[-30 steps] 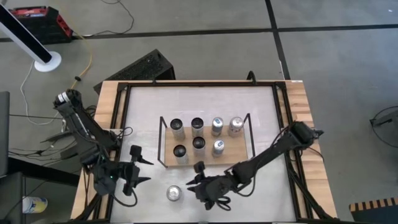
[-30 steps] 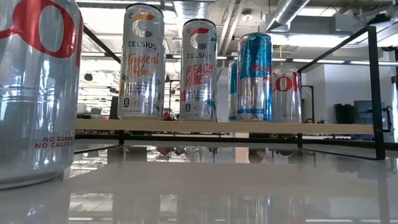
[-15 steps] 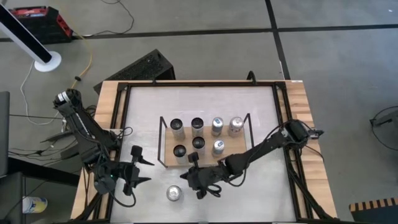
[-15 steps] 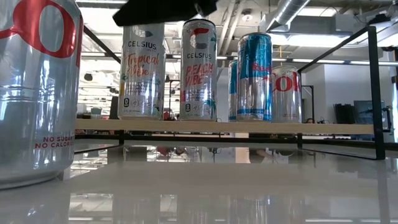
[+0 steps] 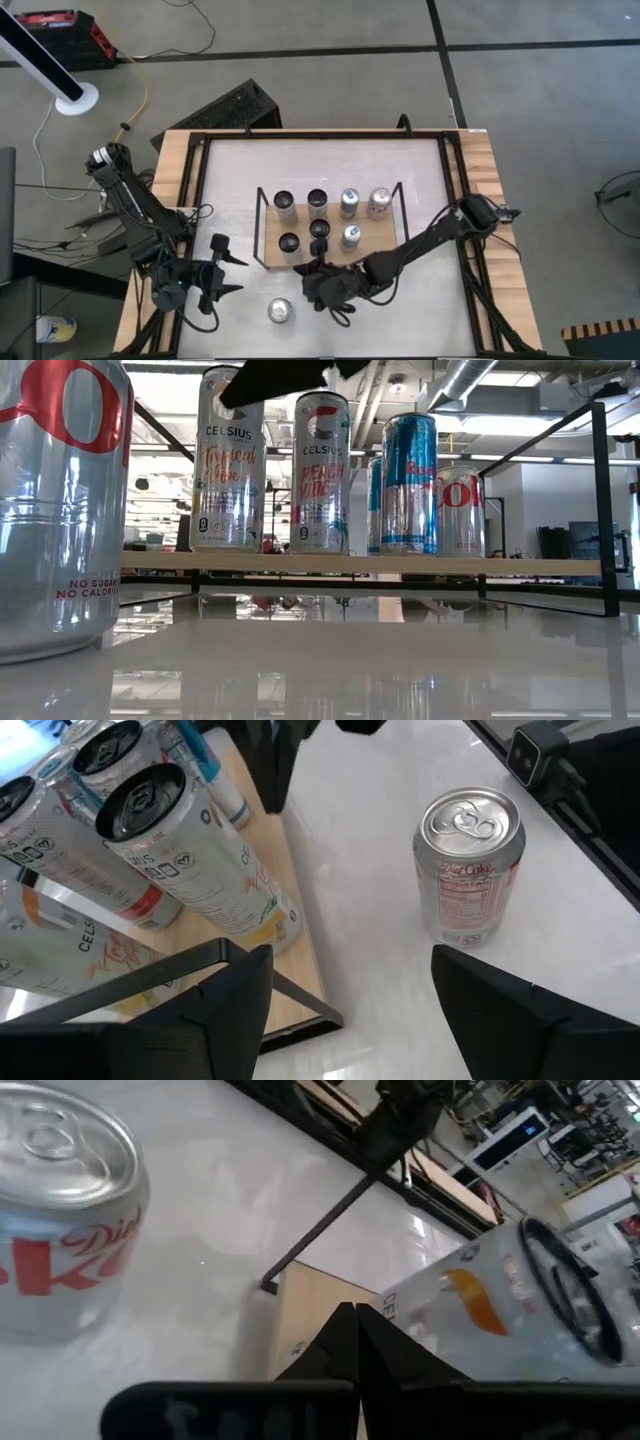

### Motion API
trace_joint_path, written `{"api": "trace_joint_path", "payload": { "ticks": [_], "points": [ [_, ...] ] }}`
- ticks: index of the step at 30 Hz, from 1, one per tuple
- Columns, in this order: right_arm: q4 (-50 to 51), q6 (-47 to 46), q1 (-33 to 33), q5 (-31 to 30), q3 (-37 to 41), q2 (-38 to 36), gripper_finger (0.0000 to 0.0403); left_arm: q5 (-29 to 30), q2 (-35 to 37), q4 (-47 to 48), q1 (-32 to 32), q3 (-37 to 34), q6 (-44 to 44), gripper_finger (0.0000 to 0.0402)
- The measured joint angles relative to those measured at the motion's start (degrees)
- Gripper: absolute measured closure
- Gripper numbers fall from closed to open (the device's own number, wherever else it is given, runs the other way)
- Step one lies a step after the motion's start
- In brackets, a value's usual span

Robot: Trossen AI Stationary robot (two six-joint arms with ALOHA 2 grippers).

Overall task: Place canned beverage on shelf
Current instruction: Put the red-silver soda can on the shelf aligned with the other red-silver soda can

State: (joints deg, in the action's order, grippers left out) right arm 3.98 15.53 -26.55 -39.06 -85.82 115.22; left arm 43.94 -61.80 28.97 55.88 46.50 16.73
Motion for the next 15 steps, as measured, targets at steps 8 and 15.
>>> {"api": "trace_joint_path", "payload": {
  "ticks": [8, 15],
  "points": [
    [3.1, 2.7, -1.5, -1.8, -3.8, 0.0, 0.0386, 0.0, 0.0, 0.0, 0.0, 0.0, 0.1, 0.0145],
    [11.0, 4.5, -1.2, -4.4, -6.8, 0.0, 0.0386, 0.0, 0.0, 0.0, 0.0, 0.0, 0.2, 0.0145]
  ]
}}
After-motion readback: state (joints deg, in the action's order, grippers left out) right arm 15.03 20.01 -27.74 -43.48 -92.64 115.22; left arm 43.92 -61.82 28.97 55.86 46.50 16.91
